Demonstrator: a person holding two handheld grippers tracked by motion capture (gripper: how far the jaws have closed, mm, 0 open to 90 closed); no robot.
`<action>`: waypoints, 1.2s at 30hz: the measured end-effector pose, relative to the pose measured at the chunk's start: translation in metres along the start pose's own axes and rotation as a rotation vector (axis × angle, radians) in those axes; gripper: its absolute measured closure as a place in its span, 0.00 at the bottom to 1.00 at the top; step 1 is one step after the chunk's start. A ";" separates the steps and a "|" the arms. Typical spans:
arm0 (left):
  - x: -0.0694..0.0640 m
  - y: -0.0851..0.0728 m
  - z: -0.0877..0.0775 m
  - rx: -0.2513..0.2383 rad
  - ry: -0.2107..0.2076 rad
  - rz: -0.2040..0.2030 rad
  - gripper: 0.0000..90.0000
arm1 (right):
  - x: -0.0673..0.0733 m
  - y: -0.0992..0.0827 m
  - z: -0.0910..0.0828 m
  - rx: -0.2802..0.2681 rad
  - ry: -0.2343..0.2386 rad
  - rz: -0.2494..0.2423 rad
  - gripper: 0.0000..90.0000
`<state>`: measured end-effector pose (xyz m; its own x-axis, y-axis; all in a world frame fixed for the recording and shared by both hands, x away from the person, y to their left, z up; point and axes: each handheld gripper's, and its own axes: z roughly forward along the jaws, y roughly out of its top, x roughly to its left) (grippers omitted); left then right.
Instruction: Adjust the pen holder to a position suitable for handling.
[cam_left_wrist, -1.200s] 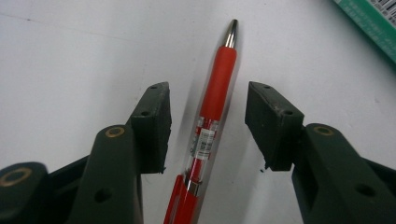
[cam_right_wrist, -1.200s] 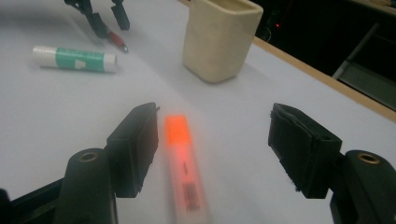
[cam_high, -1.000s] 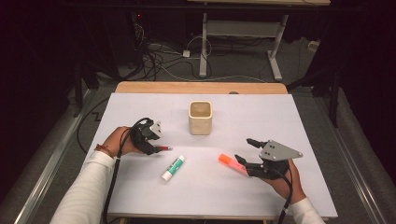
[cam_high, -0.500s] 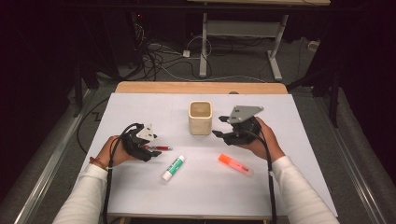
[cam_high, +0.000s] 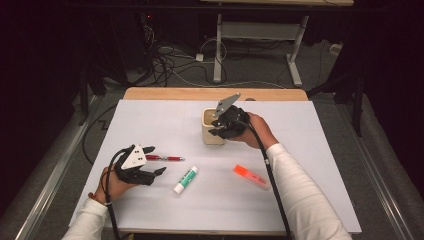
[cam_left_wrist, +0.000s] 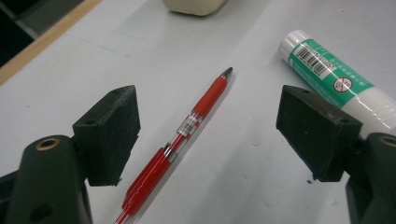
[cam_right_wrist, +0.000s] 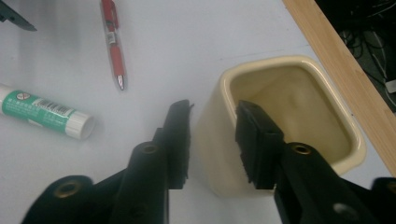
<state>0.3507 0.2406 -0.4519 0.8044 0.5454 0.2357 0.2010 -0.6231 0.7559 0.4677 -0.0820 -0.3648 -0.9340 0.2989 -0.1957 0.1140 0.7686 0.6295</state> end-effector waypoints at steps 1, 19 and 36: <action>-0.002 -0.001 -0.002 -0.005 0.013 0.001 0.23 | -0.002 0.003 0.001 0.009 0.018 -0.003 0.77; -0.025 -0.019 -0.017 0.004 0.003 0.001 0.23 | -0.028 0.011 0.028 0.154 0.123 -0.056 0.85; -0.025 -0.022 -0.018 -0.006 -0.026 -0.016 0.23 | -0.024 0.011 0.023 0.143 0.242 -0.092 0.92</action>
<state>0.3159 0.2509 -0.4631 0.8154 0.5403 0.2078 0.2104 -0.6110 0.7632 0.4992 -0.0673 -0.3703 -0.9942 0.0942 -0.0513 0.0559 0.8634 0.5014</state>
